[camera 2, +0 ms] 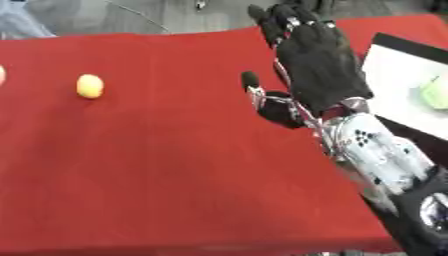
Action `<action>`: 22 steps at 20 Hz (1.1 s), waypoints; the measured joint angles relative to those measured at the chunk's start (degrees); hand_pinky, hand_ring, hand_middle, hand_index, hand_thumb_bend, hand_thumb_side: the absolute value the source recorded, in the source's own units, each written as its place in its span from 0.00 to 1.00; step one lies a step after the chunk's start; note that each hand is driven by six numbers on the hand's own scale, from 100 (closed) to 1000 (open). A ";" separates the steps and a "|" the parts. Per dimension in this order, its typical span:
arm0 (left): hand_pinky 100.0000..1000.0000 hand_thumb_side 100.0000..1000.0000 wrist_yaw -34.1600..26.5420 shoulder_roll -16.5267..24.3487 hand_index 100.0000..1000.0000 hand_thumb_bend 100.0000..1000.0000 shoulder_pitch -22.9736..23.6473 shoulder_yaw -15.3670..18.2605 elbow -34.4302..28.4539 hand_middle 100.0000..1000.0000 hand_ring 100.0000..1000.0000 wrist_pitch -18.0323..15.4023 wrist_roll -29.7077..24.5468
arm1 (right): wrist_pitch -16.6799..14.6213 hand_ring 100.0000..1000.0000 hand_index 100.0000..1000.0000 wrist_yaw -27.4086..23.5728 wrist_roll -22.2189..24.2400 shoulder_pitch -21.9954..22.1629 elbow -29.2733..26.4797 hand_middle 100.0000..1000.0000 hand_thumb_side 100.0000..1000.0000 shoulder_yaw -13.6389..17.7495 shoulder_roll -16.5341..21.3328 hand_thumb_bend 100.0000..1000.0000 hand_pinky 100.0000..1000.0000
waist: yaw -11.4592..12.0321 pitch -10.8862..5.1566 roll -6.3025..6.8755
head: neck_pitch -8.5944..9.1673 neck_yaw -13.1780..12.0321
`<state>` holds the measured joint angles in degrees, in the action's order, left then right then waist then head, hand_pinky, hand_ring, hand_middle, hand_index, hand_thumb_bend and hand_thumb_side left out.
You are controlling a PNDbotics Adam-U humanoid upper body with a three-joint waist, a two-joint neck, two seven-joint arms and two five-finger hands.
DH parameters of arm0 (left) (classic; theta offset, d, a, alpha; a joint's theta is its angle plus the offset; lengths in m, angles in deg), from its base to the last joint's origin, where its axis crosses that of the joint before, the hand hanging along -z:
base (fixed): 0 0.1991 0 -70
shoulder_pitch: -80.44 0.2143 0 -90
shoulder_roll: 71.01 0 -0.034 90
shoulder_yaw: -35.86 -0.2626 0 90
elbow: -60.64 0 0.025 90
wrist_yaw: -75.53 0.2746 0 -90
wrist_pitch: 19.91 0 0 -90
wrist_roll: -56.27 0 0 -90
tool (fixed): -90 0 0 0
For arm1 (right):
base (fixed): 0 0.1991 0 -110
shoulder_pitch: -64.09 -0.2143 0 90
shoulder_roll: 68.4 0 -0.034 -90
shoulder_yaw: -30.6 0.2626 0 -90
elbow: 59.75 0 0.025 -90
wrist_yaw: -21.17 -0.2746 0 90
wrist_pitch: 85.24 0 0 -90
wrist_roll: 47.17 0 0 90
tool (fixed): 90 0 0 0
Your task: Pick up the objects with one hand, pass them to the other hand, and then place them into the box on the other side of the table.
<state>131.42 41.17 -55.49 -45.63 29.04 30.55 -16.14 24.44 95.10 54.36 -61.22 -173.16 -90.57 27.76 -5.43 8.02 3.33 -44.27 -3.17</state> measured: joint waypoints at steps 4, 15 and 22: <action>0.61 0.18 -2.77 -4.47 0.52 0.00 -0.38 -4.75 -5.46 0.27 0.35 -3.18 -3.64 | -1.86 0.81 0.94 0.61 1.32 -0.05 -0.01 0.79 0.27 0.01 -0.17 0.34 0.43 | 0.23 -0.23 0.20 | 0.00 1.03; 0.62 0.18 -10.67 -15.89 0.53 0.00 -1.04 -20.22 -20.68 0.27 0.36 -11.70 -13.20 | -6.45 0.81 0.94 1.35 3.76 -2.03 -0.01 0.80 0.26 -0.34 -0.81 0.38 0.46 | 1.03 -0.30 0.38 | 0.00 2.14; 0.63 0.19 -17.26 -20.74 0.53 0.00 -3.53 -28.18 -24.84 0.27 0.36 -12.40 -19.90 | -6.47 0.81 0.93 0.44 4.06 -2.01 -0.01 0.80 0.26 -1.04 -0.79 0.37 0.42 | 1.59 -0.30 0.20 | 0.00 2.68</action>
<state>114.17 20.44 -59.03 -73.81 4.20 18.15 -36.05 17.97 95.54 58.42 -63.23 -173.16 -91.61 26.96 -3.83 7.72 3.53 -44.27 -0.49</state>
